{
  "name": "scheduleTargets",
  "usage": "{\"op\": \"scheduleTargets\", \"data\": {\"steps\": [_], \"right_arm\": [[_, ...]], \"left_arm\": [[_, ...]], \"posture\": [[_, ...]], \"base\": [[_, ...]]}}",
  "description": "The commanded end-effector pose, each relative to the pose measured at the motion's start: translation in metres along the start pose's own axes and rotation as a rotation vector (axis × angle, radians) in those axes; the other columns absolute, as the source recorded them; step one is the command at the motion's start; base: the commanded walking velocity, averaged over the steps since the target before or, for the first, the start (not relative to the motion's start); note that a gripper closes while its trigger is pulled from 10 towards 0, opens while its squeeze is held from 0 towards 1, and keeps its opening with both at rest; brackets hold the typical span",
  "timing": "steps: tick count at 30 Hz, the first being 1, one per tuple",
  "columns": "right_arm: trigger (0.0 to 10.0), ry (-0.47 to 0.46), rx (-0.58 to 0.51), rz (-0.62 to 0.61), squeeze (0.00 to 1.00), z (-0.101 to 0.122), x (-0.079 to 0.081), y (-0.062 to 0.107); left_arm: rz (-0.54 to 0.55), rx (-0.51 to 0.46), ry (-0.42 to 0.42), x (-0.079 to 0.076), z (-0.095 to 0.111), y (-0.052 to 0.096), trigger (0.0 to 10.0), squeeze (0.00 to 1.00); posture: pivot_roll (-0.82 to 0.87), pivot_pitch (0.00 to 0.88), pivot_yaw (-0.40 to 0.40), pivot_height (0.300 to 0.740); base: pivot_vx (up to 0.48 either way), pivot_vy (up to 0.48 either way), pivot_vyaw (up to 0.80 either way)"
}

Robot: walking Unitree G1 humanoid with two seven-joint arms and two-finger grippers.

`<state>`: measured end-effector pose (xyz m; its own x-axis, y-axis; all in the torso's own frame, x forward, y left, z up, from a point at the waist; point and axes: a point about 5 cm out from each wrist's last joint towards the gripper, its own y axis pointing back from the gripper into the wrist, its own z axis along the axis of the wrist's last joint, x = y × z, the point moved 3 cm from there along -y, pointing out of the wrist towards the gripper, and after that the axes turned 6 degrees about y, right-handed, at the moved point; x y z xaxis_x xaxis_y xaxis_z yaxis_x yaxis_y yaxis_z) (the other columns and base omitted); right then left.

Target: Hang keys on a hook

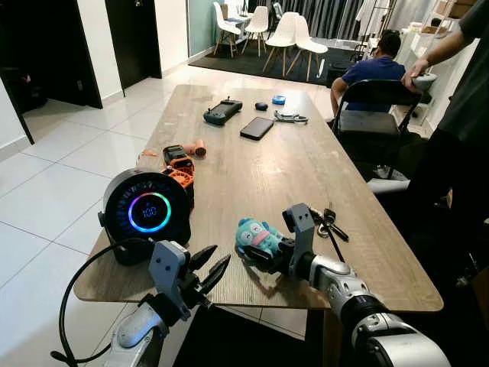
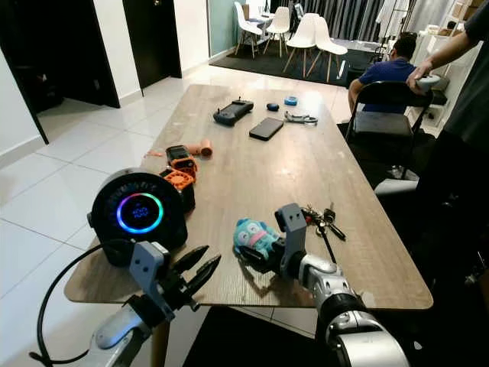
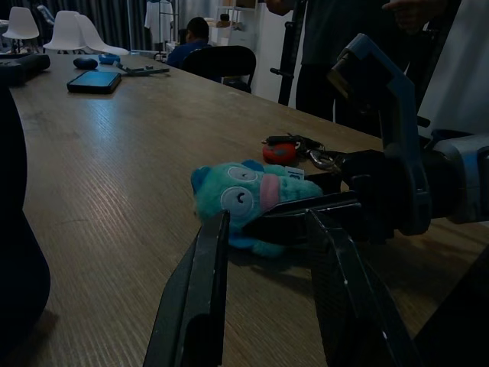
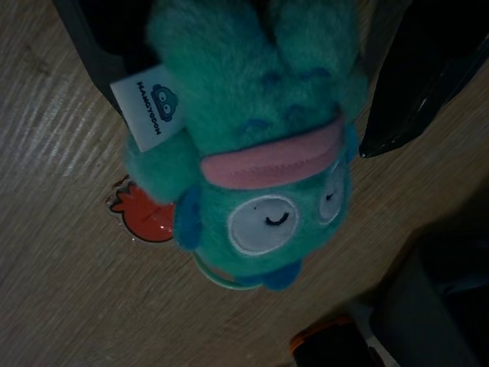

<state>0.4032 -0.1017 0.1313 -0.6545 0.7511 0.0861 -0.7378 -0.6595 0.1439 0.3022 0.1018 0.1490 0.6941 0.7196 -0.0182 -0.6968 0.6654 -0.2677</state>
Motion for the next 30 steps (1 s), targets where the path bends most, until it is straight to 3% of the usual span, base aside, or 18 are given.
{"op": "scheduleTargets", "data": {"steps": [1,7,8,9,25,30], "right_arm": [[10.0,-0.026,0.054,0.012,0.0,-0.016,0.004,0.002],[10.0,-0.028,0.054,0.015,0.0,-0.016,0.004,0.002],[0.4,-0.029,0.049,0.013,0.0,-0.016,0.004,0.002],[0.0,-0.029,0.046,0.011,0.0,-0.016,0.003,0.003],[0.0,-0.038,0.018,-0.022,0.0,-0.016,-0.003,0.008],[0.0,-0.04,-0.051,-0.037,0.0,-0.009,-0.007,0.013]], "left_arm": [[-0.01,0.01,0.024,-0.005,-0.005,-0.001,10.0,0.0],[-0.011,0.009,0.022,-0.005,-0.005,-0.001,10.0,0.0],[-0.012,0.01,0.021,-0.004,-0.005,-0.002,10.0,0.0],[-0.013,0.009,0.021,-0.004,-0.005,-0.002,10.0,0.0],[-0.009,0.016,0.016,-0.002,-0.008,0.001,10.0,0.0],[0.002,0.014,0.02,0.0,-0.009,0.003,10.0,0.0]], "posture": [[0.06,0.16,-0.061,0.74],[0.06,0.159,-0.06,0.74],[0.06,0.155,-0.057,0.74],[0.06,0.155,-0.057,0.74],[0.05,0.13,-0.05,0.74],[0.05,0.121,-0.047,0.74]], "base": [[0.0,0.0,0.0],[0.0,0.0,0.0],[0.0,0.0,0.0],[0.0,0.0,0.0],[0.0,0.0,0.0],[0.0,0.0,0.0]]}}
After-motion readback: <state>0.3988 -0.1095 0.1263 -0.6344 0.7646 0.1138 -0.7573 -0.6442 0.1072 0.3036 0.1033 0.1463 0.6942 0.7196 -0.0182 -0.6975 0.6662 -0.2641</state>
